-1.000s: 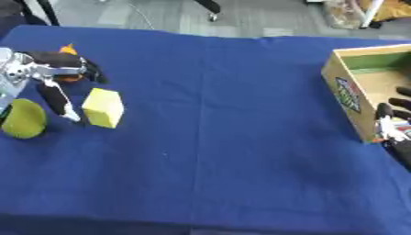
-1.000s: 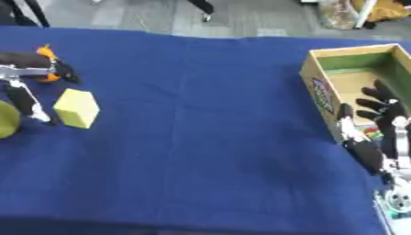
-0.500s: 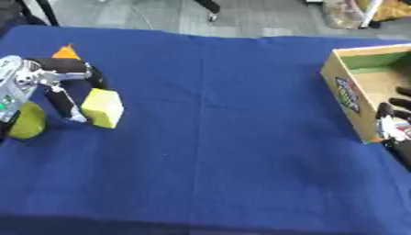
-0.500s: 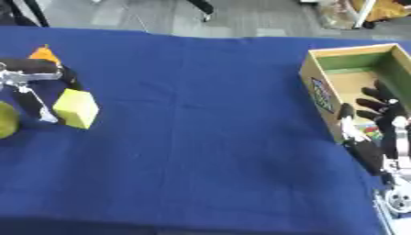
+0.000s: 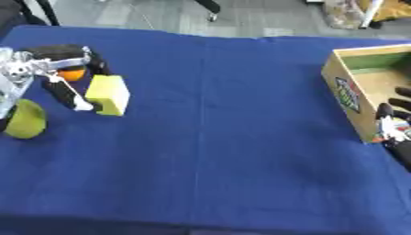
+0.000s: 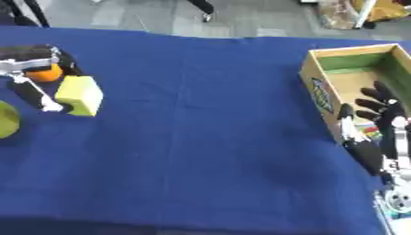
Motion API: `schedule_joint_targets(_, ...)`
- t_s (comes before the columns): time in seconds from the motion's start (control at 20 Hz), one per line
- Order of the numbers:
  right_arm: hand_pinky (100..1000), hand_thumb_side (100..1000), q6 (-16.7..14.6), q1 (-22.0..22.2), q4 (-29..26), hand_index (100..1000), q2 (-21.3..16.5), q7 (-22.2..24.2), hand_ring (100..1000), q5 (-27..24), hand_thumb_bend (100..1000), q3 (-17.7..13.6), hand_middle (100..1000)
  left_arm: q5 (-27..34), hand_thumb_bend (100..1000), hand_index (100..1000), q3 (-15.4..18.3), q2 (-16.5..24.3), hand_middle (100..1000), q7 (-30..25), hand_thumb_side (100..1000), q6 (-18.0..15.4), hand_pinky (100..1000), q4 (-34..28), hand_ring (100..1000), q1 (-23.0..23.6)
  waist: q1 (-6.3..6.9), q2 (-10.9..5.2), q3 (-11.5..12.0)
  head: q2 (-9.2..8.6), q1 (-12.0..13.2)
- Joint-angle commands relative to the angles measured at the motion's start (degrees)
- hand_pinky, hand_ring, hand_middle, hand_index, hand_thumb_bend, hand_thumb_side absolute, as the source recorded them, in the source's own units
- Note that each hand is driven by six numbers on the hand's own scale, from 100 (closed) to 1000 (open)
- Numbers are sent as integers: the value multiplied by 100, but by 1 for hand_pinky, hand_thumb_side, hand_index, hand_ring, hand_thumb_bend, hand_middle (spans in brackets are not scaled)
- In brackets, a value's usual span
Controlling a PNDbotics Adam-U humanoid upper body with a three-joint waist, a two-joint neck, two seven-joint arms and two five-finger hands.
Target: Pick up the objects with one hand, pass them to the other hand, and then place them into the box on the other side of the table.
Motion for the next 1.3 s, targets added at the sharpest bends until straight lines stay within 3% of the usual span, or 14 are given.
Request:
schedule_joint_targets(0.05,729,400,20,-124,-139,939,-158,-8,784,73,229,-58,802,675,406,628,393,34,521,372,246,291,744,-769,603,50,22,-189,28,32,-10)
schedule_joint_targets(0.1,729,400,36,-156,-173,939,-175,-7,784,119,229,-56,802,894,406,628,468,-63,521,495,246,409,744,-976,603,109,20,-192,38,32,-21)
schedule_joint_targets(0.15,733,384,45,-209,-236,940,-200,8,786,197,340,-44,805,1120,401,624,529,-198,520,613,258,535,730,-1156,599,160,12,-197,49,32,-30)
schedule_joint_targets(0.4,756,376,173,-653,-744,942,-326,156,800,944,358,95,818,1858,445,628,504,-970,528,716,286,1224,712,-1931,602,384,-27,-227,87,32,-57)
schedule_joint_targets(0.45,765,506,204,-759,-880,942,-343,209,805,1146,505,139,823,1952,449,633,477,-1112,531,717,287,1349,709,-2026,601,418,-36,-231,91,32,-58)
schedule_joint_targets(0.5,765,374,226,-857,-1014,942,-356,263,805,1346,360,178,823,2061,453,629,461,-1231,528,736,288,1478,709,-2092,601,444,-42,-234,95,32,-59)
schedule_joint_targets(0.85,828,388,375,-1648,-1805,933,-407,748,843,2769,389,489,849,2054,471,624,443,-1901,527,1246,278,2107,696,-2178,595,581,-101,-254,121,32,-70)
schedule_joint_targets(1.2,873,385,177,-2387,-1837,923,-310,867,863,3744,397,861,855,2338,487,631,327,-2210,534,1211,303,2192,697,-2150,600,613,-130,-238,172,32,-94)
schedule_joint_targets(1.3,919,389,113,-2560,-1837,922,-261,904,868,3872,400,970,857,2485,448,629,284,-2269,532,1132,376,2179,696,-2116,599,606,-138,-231,185,32,-99)
